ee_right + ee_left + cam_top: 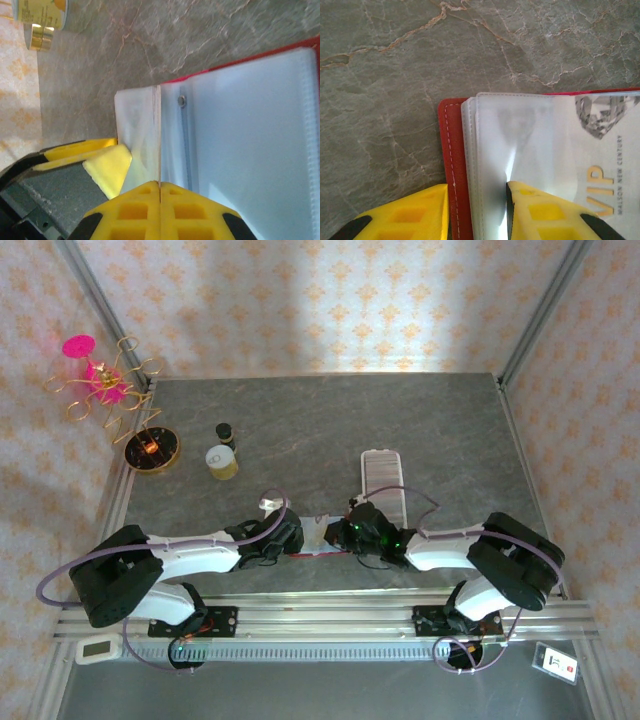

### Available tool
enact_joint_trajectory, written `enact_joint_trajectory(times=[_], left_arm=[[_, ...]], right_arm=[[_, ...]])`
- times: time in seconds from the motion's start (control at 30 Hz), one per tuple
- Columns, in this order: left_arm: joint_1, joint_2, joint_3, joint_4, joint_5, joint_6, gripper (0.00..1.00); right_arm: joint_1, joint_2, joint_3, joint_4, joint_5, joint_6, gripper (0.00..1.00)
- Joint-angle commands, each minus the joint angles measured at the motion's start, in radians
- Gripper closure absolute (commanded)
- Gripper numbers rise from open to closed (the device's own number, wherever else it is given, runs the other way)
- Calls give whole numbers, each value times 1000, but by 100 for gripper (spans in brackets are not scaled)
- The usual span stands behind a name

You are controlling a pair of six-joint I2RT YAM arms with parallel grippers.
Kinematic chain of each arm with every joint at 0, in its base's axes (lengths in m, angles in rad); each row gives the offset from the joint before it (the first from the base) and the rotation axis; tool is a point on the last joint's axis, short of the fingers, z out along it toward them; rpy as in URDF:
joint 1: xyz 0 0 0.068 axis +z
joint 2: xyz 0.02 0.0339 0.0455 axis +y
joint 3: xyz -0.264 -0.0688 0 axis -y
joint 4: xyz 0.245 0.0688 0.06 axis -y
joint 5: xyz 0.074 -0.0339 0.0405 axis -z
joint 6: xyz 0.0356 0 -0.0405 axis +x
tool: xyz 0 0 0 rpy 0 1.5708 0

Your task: Put the credit cards into the card holder

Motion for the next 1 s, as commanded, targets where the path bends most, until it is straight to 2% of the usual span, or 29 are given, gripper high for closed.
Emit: enact_joint_trajectory(times=[0.0,0.4,0.7,0.97], left_arm=[[-2,2,-31,-61,-13,-1,68],[-2,7,-33,-40,8,-2,69],[0,-1,-98,127,100,-58,65],[8,-102,-165,204,88,-101,61]], right_arm=[[10,3,-13,-45,-23,-21,100],[10,22,8,-49,-22,-36,100],[10,60,51,-79,-45,-71,100],[9,81,55,-67,-46,-78,100]])
